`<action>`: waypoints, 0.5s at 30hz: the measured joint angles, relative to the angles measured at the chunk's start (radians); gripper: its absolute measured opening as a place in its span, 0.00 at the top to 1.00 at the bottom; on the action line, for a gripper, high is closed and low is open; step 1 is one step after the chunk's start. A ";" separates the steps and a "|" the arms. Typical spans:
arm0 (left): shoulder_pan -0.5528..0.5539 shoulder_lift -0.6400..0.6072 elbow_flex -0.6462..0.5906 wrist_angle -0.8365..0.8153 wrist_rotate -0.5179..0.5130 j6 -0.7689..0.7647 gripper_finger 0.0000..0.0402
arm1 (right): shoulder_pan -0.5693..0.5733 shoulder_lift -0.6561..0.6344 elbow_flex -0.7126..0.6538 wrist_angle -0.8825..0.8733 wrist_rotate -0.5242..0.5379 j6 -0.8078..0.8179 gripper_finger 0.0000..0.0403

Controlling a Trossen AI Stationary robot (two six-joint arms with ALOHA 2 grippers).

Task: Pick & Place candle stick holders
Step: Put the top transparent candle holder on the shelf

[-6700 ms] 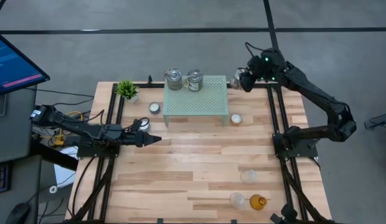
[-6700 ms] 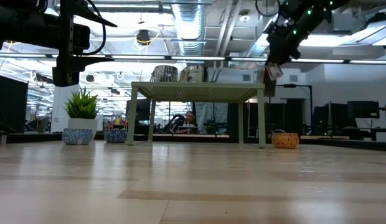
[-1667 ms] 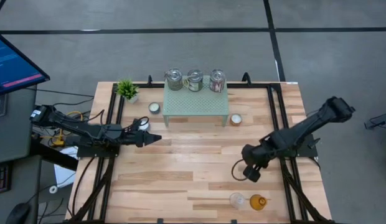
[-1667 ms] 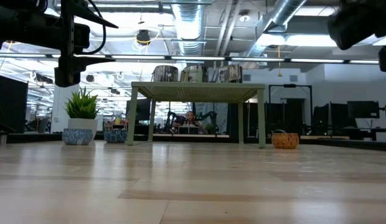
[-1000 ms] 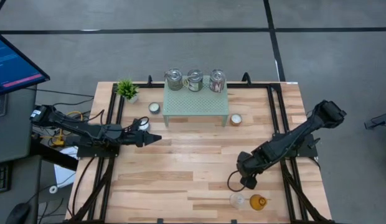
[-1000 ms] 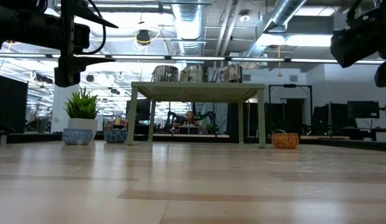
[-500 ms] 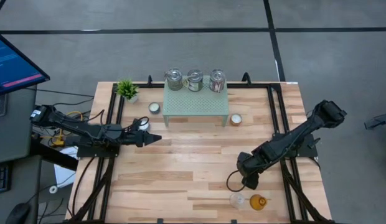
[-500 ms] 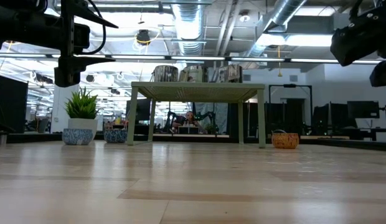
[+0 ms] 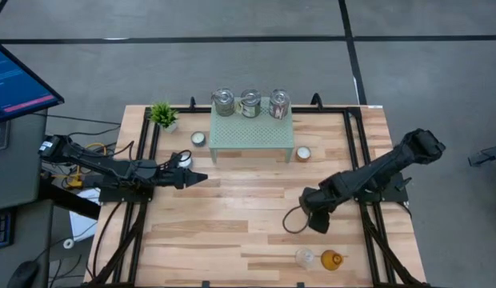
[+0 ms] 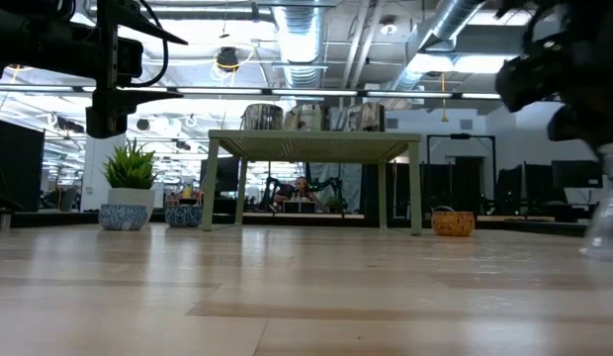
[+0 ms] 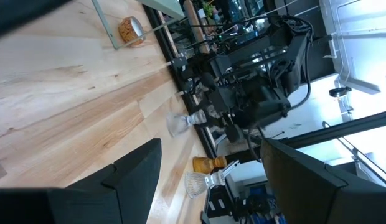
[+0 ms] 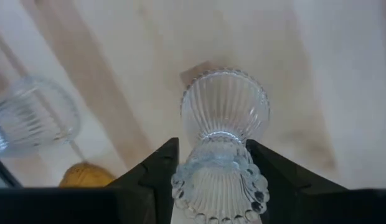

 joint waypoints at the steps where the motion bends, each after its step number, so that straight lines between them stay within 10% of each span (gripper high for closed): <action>1: 0.000 0.000 0.000 0.000 0.000 0.000 0.31 | -0.018 0.000 0.000 0.000 0.002 -0.024 0.62; 15: 0.000 0.000 0.000 0.002 0.000 0.001 0.31 | -0.242 -0.065 0.024 -0.046 0.028 -0.268 0.62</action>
